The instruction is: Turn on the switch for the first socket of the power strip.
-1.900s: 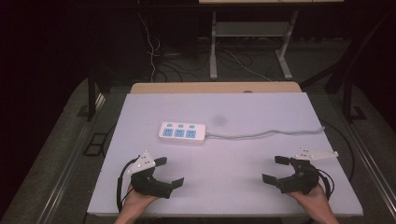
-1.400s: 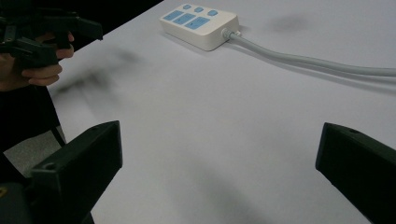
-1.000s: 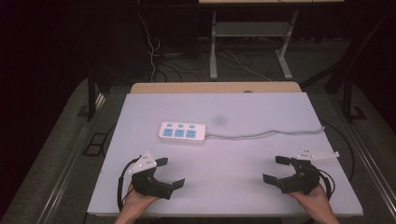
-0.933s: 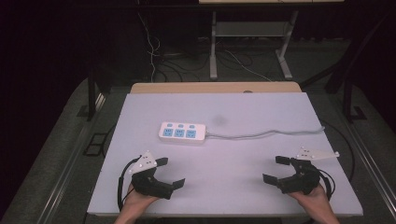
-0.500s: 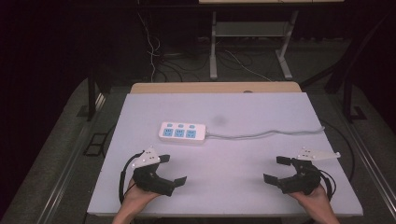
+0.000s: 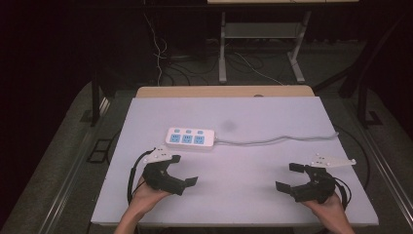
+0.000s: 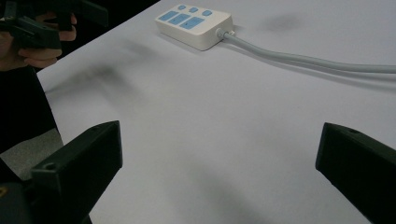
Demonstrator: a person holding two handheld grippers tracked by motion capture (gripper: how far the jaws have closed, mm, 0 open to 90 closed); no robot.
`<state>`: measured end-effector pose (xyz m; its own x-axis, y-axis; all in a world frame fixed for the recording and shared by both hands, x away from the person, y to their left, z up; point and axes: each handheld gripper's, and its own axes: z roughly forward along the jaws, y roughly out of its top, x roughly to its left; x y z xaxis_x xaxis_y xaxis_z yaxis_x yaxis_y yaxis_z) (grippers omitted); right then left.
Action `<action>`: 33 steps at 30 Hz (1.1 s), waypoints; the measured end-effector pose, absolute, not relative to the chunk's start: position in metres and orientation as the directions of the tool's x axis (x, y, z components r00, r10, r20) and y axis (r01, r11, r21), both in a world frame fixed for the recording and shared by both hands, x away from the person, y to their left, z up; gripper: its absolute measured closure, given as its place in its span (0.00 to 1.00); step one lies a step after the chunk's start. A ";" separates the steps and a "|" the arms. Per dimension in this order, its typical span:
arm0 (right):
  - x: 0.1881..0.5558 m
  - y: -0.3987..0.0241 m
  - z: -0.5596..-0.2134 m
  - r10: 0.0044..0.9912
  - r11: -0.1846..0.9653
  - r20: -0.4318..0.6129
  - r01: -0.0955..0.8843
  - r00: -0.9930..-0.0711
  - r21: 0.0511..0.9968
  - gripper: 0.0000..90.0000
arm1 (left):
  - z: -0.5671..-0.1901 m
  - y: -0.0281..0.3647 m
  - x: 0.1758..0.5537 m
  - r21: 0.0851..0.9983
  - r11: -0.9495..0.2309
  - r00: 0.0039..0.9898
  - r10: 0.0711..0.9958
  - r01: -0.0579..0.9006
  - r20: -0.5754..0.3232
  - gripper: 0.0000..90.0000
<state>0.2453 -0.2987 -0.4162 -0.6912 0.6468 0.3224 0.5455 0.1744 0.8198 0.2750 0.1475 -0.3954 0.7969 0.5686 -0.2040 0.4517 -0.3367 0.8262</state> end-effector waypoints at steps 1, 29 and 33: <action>0.245 -0.299 -0.416 0.647 0.174 0.322 0.545 -0.691 0.820 0.00 | -0.395 0.147 0.275 0.826 -0.337 0.797 0.569 0.452 -0.204 0.00; 0.245 -0.299 -0.416 0.648 0.177 0.321 0.547 -0.690 0.818 0.00 | -0.363 0.124 0.314 0.805 -0.417 0.832 0.532 0.421 -0.159 0.00; 0.245 -0.299 -0.417 0.648 0.178 0.320 0.546 -0.691 0.819 0.00 | -0.355 0.120 0.320 0.799 -0.437 0.839 0.523 0.413 -0.148 0.00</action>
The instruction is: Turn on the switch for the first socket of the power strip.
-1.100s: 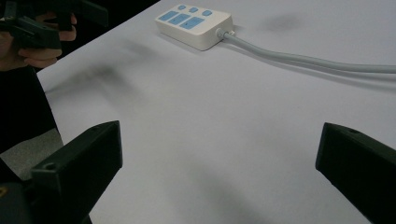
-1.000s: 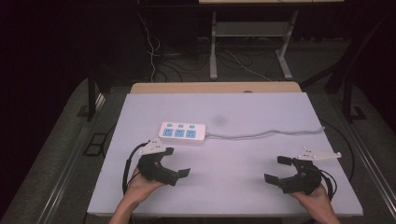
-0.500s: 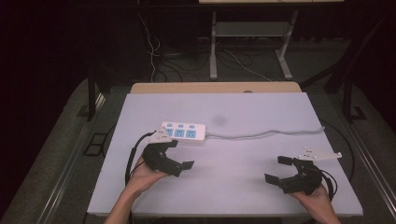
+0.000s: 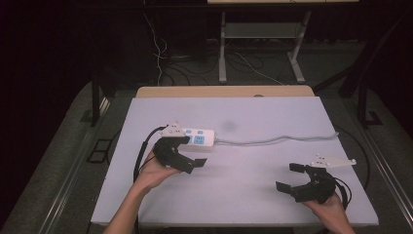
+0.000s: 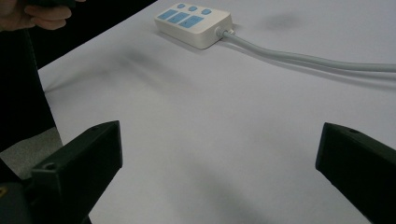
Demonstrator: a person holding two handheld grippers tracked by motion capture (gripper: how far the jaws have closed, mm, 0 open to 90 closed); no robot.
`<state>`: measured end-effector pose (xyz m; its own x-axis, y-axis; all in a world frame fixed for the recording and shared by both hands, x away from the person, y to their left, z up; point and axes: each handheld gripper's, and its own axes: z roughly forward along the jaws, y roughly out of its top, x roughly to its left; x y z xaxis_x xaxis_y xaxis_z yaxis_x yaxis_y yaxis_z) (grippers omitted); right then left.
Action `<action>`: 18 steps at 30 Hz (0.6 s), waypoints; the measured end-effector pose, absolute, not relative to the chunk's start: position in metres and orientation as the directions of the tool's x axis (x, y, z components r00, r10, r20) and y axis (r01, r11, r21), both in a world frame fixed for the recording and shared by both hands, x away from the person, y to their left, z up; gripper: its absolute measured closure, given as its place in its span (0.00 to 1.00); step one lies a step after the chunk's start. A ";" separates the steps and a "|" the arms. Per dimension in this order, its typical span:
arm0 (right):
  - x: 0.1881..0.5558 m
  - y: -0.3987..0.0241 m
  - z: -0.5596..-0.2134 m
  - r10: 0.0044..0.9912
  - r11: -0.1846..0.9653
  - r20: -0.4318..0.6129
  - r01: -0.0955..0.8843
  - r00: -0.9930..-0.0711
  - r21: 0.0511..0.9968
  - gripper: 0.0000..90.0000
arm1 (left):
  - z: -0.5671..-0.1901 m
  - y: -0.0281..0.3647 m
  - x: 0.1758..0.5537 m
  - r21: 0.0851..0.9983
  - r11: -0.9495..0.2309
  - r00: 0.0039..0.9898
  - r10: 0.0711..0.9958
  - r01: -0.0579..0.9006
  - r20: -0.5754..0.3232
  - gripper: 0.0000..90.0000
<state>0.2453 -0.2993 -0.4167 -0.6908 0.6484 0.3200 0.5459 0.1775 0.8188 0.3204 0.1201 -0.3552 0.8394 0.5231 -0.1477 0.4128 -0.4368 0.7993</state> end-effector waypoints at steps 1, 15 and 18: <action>0.245 -0.299 -0.417 0.648 0.178 0.320 0.546 -0.691 0.819 0.00 | -0.355 0.120 0.320 0.799 -0.437 0.839 0.523 0.413 -0.148 0.00; 0.245 -0.300 -0.417 0.648 0.176 0.320 0.545 -0.691 0.820 0.00 | -0.338 0.112 0.341 0.778 -0.477 0.847 0.517 0.408 -0.127 0.00; 0.245 -0.300 -0.416 0.647 0.176 0.320 0.545 -0.691 0.820 0.00 | -0.335 0.110 0.345 0.770 -0.490 0.848 0.515 0.409 -0.122 0.00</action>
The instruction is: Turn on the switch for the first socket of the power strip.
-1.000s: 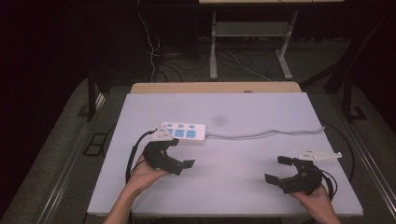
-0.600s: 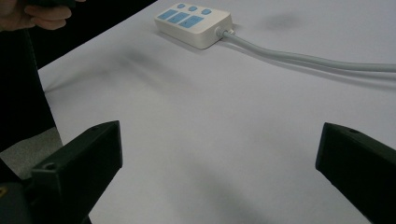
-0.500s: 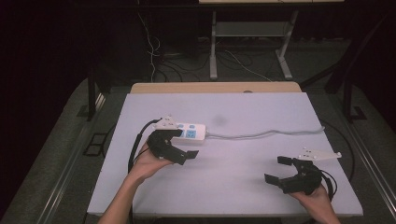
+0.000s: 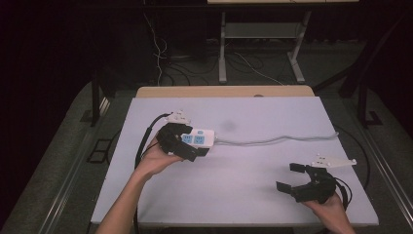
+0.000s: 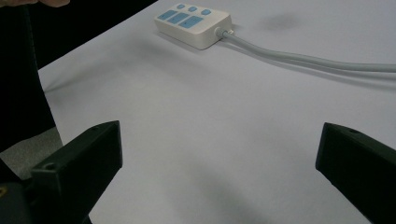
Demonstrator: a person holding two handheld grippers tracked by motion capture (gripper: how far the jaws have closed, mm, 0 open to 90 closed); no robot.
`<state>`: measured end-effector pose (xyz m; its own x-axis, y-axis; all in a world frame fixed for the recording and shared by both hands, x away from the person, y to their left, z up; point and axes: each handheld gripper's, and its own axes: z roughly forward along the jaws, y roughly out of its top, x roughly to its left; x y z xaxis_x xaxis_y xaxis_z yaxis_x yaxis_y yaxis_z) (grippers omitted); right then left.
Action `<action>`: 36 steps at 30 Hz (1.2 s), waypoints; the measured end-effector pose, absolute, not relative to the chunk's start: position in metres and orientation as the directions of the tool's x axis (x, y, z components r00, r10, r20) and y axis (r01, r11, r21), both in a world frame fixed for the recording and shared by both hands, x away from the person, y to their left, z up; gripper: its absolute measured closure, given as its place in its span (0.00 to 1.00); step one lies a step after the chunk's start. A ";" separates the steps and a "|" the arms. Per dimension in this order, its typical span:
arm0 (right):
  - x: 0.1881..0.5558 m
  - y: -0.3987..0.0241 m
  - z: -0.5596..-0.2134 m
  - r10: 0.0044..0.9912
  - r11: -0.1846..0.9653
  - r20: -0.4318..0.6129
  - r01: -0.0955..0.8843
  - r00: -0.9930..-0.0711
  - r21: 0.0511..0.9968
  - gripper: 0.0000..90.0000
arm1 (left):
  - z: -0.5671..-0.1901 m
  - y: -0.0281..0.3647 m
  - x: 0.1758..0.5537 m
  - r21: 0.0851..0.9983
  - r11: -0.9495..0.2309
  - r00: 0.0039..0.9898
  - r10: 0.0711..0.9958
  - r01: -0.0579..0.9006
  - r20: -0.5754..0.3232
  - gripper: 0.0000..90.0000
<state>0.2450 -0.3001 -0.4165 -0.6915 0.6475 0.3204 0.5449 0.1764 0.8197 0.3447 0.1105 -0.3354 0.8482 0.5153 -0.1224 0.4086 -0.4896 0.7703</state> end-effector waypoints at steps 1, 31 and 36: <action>0.245 -0.300 -0.416 0.648 0.176 0.321 0.545 -0.691 0.820 0.00 | -0.334 0.110 0.346 0.767 -0.494 0.849 0.514 0.408 -0.120 0.00; 0.245 -0.301 -0.417 0.651 0.176 0.319 0.545 -0.689 0.819 0.00 | -0.313 0.095 0.404 0.708 -0.570 0.848 0.525 0.417 -0.075 0.18; 0.245 -0.301 -0.417 0.650 0.177 0.318 0.545 -0.690 0.819 0.00 | -0.315 0.092 0.413 0.691 -0.588 0.849 0.523 0.419 -0.070 0.27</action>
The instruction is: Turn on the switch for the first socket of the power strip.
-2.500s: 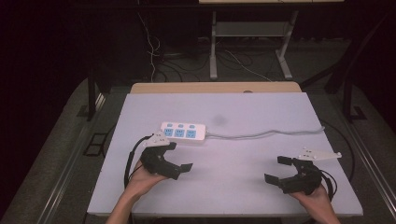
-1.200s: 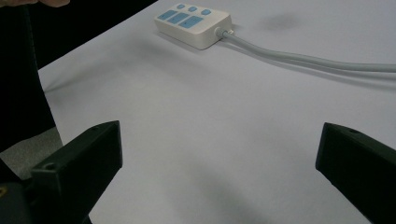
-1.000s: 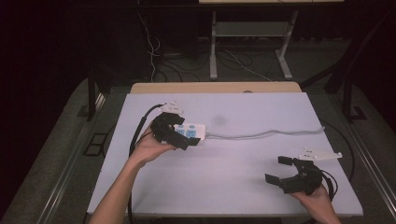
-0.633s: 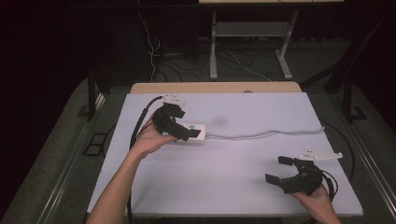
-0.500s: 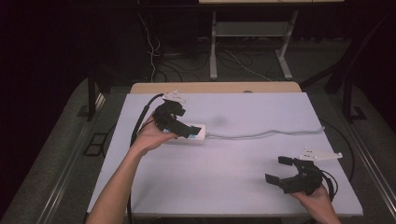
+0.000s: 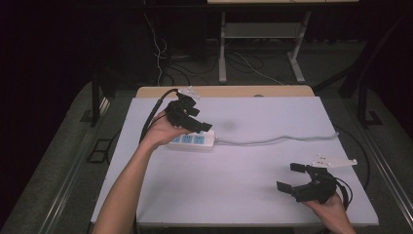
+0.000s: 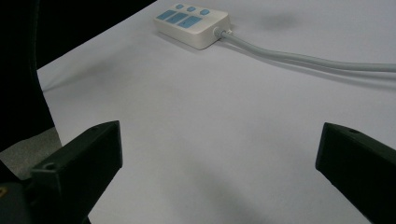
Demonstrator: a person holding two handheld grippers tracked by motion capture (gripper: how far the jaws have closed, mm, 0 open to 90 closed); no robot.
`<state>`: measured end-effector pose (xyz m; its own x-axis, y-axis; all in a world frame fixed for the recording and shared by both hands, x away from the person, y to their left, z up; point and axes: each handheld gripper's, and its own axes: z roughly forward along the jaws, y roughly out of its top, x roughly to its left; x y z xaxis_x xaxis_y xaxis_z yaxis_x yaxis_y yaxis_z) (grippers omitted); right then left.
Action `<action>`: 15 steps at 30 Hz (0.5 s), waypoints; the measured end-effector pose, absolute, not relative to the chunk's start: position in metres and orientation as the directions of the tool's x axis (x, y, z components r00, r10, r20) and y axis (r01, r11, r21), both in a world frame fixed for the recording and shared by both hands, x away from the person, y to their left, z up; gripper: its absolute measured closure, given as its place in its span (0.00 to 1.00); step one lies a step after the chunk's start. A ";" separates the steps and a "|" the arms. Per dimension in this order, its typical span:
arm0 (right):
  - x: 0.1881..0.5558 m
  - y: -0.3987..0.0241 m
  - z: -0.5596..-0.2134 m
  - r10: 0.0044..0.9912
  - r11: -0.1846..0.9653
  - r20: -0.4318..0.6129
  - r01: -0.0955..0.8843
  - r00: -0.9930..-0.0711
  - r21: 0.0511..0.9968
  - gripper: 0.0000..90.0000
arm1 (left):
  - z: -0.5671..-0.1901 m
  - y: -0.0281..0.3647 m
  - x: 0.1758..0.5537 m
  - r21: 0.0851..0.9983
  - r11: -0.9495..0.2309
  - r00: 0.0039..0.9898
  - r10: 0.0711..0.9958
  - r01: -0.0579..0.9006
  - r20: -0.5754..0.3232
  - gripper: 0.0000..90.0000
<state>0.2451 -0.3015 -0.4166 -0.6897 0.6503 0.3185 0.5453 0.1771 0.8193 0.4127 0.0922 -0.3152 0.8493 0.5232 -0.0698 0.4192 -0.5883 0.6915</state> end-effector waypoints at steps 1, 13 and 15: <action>0.245 -0.302 -0.417 0.650 0.177 0.319 0.545 -0.690 0.819 0.00 | -0.316 0.092 0.415 0.692 -0.589 0.850 0.522 0.417 -0.068 0.29; 0.246 -0.302 -0.416 0.652 0.177 0.317 0.545 -0.689 0.820 0.00 | -0.326 0.099 0.434 0.699 -0.585 0.843 0.535 0.412 -0.050 0.61; 0.246 -0.302 -0.416 0.652 0.177 0.317 0.545 -0.689 0.820 0.00 | -0.329 0.100 0.437 0.698 -0.580 0.839 0.541 0.420 -0.056 0.70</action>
<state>0.2455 -0.3022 -0.4163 -0.6891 0.6517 0.3170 0.5446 0.1771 0.8198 0.4368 0.0999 -0.3289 0.8393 0.5407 -0.0564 0.4205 -0.5799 0.6978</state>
